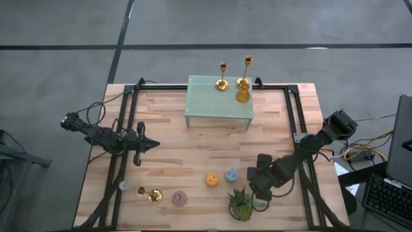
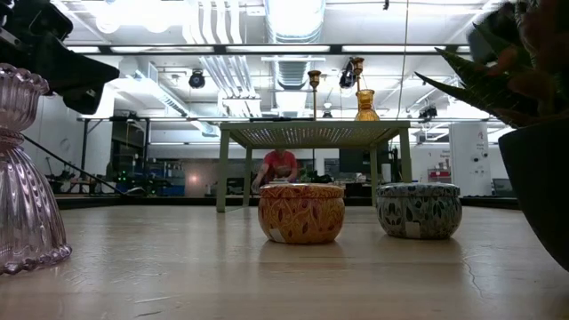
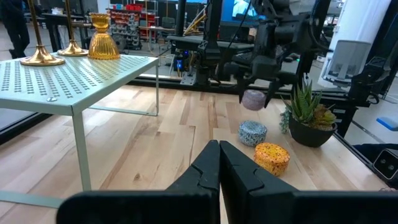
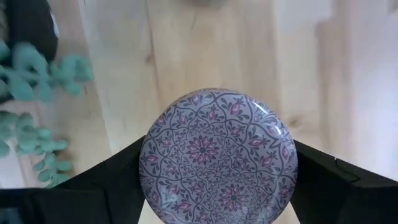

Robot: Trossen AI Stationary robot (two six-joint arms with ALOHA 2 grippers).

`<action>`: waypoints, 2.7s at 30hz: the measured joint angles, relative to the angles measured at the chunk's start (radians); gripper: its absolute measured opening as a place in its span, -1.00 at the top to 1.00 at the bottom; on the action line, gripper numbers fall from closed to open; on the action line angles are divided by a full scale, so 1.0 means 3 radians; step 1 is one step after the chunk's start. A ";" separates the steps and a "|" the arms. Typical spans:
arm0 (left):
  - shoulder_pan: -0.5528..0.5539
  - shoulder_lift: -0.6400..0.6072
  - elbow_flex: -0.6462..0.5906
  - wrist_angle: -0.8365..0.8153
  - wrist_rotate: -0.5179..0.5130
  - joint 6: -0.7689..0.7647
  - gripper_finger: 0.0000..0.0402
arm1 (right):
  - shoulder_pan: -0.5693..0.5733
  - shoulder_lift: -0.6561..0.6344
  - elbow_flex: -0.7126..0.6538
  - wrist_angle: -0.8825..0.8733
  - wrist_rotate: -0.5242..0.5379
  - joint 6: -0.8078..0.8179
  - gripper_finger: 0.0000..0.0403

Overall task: Pick & Place candle stick holders
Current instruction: Put the purple scented candle on the shelf

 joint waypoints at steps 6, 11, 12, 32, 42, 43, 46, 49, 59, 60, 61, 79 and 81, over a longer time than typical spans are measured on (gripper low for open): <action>0.0000 -0.0001 0.0000 0.0000 -0.0001 0.0001 0.97 | -0.0257 -0.0002 0.0390 -0.0318 0.0149 -0.0441 -0.48; 0.0000 0.0000 0.0000 0.0000 0.0000 0.0000 0.97 | -0.0484 -0.0002 0.0708 -0.0553 0.0261 -0.0810 -0.49; 0.0001 0.0000 0.0000 0.0000 -0.0001 0.0000 0.97 | -0.0536 -0.0002 0.0769 -0.0595 0.0289 -0.0890 -0.50; 0.0001 0.0000 0.0000 0.0000 0.0000 0.0001 0.97 | -0.1934 -0.0177 0.1392 -0.0857 0.0311 -0.2088 -0.50; 0.0001 0.0000 0.0000 0.0000 0.0000 0.0000 0.97 | -0.2932 -0.0245 0.1390 -0.0899 -0.0021 -0.1871 -0.51; 0.0001 -0.0001 0.0000 0.0000 0.0000 0.0000 0.97 | -0.3020 -0.0241 0.1390 -0.0902 -0.0059 -0.1833 -0.51; 0.0000 0.0000 0.0000 0.0000 0.0000 0.0000 0.97 | -0.3221 -0.0219 0.1390 -0.0902 -0.0100 -0.1758 -0.51; 0.0000 0.0000 0.0000 0.0000 0.0000 0.0000 0.97 | -0.3344 -0.0194 0.1388 -0.0903 -0.0227 -0.1706 -0.50; 0.0001 -0.0001 0.0000 0.0000 -0.0001 0.0000 0.97 | -0.3387 -0.0085 0.1366 -0.0781 -0.0261 -0.1708 -0.54; 0.0000 0.0000 0.0000 0.0000 0.0000 0.0001 0.97 | -0.3392 -0.0084 0.1361 -0.0775 -0.0259 -0.1709 -0.54; 0.0000 0.0000 0.0000 0.0000 -0.0001 0.0000 0.97 | -0.3396 -0.0084 0.1359 -0.0766 -0.0259 -0.1711 -0.54; 0.0000 0.0000 0.0000 0.0000 -0.0001 0.0000 0.97 | -0.3395 -0.0084 0.1422 -0.0899 -0.0250 -0.1835 -0.87; 0.0001 -0.0001 0.0000 0.0000 0.0000 0.0001 0.97 | -0.3395 -0.0104 0.1491 -0.0980 -0.0249 -0.1836 -0.87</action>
